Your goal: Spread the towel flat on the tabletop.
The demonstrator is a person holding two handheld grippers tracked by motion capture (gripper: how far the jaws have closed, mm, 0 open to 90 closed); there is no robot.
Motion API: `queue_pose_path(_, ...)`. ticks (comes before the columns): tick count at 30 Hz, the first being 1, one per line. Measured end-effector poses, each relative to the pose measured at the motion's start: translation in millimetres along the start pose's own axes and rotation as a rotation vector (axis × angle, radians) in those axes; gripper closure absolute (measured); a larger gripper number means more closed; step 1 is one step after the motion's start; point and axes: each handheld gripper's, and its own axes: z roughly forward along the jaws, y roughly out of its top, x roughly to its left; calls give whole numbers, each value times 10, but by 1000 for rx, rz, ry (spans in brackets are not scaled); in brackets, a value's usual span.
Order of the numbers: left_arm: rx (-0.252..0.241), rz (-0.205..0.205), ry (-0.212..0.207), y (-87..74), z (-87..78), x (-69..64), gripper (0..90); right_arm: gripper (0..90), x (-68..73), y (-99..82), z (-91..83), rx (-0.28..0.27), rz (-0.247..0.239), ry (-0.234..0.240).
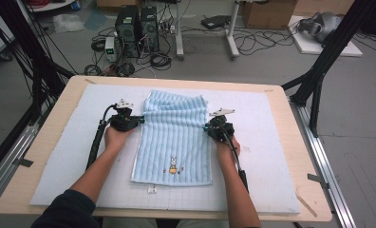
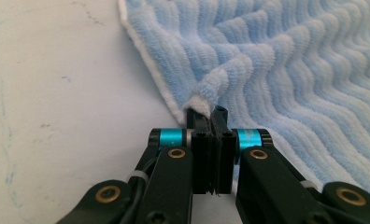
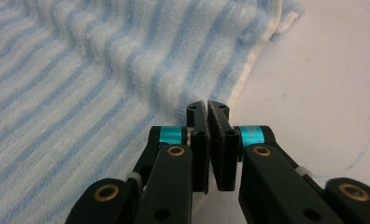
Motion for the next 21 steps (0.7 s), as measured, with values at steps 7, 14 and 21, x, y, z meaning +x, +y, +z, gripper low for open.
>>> queue_pose_path(7,1,-63,-35,-29,-73,73,571,634,-25,-38,-133,-29,9,21)
queue_pose_path(14,-64,-76,-91,-197,-345,56,504,512,5,-157,-357,-25,-12,40)
queue_pose_path(21,-93,-29,-117,-371,-691,-84,461,481,30,-382,-583,-29,35,51)
